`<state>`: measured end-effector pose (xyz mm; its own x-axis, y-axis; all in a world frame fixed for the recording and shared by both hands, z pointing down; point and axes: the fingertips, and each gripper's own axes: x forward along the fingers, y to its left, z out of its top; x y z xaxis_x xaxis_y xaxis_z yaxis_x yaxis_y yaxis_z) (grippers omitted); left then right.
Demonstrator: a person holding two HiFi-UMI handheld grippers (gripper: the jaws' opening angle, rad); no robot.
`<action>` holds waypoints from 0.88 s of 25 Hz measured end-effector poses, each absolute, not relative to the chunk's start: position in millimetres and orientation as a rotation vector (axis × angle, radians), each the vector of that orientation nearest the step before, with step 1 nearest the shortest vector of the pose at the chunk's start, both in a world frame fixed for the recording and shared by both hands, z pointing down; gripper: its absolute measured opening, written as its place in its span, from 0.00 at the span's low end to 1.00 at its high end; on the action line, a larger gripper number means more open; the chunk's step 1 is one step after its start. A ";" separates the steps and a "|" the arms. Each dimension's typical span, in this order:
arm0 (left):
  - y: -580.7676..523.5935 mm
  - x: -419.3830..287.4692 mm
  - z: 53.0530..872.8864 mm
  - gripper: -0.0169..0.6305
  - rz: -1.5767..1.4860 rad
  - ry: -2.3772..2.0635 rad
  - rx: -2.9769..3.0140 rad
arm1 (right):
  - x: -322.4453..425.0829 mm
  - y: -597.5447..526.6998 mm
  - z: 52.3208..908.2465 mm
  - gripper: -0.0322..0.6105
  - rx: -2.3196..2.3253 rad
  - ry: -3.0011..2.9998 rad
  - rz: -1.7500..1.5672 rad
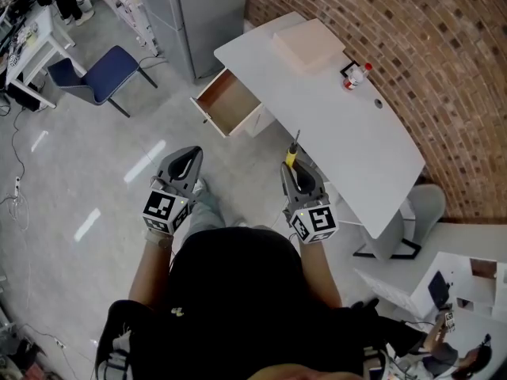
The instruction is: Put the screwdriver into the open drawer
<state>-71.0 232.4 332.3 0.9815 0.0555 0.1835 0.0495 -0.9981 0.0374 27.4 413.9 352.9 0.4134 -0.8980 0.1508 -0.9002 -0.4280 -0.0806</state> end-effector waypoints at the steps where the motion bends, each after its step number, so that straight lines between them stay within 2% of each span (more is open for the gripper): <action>1: 225.7 -65.9 333.1 0.03 0.287 0.089 3.090 | 32.1 407.6 352.8 0.18 2.631 -1.666 0.269; 22: 44.0 38.8 339.6 0.03 0.323 0.276 3.048 | 117.4 222.8 351.7 0.18 2.646 -1.553 0.327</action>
